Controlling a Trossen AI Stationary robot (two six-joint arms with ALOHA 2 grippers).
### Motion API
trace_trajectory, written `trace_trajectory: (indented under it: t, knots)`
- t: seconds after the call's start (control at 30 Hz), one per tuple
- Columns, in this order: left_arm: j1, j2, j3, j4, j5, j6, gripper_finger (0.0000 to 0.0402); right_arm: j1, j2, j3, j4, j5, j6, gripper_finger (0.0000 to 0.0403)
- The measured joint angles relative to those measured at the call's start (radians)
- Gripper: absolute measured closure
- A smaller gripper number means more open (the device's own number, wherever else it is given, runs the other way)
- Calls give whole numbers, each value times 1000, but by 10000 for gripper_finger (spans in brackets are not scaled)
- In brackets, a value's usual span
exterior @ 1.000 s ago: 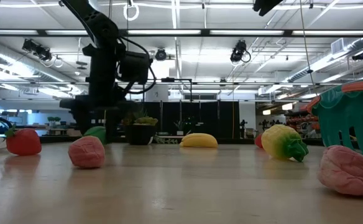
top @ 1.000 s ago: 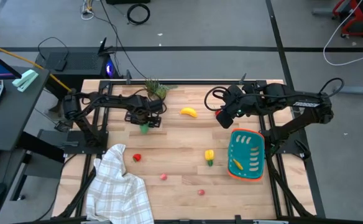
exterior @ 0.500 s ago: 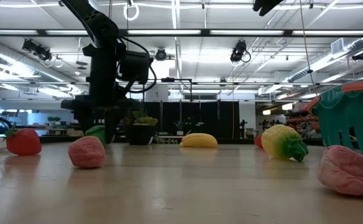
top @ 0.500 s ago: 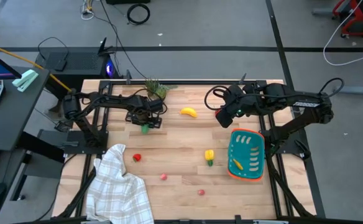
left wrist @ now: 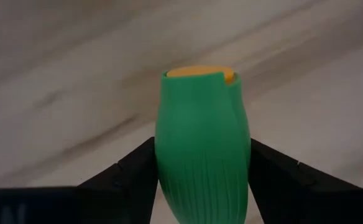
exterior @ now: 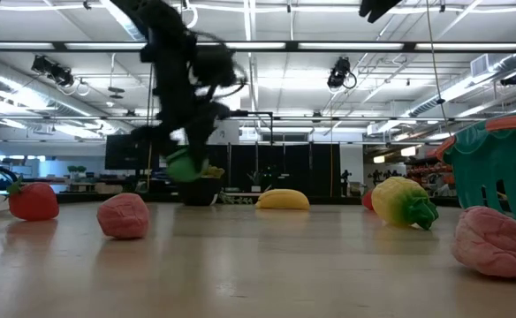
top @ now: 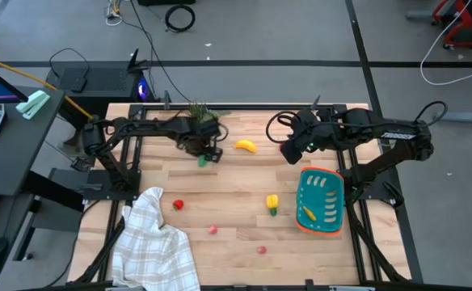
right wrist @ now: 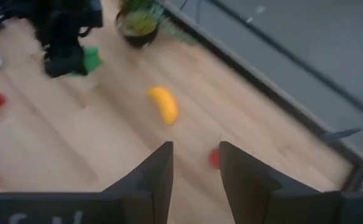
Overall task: Pick and placing Produce into tupperware
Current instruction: Put the green corn into the blue basket
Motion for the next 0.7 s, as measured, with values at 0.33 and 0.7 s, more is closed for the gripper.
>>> trace_trajectory:
  t: [0.33, 0.7]
  knots:
    - [-79, 10, 369, 14, 60, 215, 185, -34, -117, 89, 47, 401, 4, 266]
    - [-206, 325, 848, 80, 166, 365, 183, -32, -222, 130, 168, 371, -213, 270]
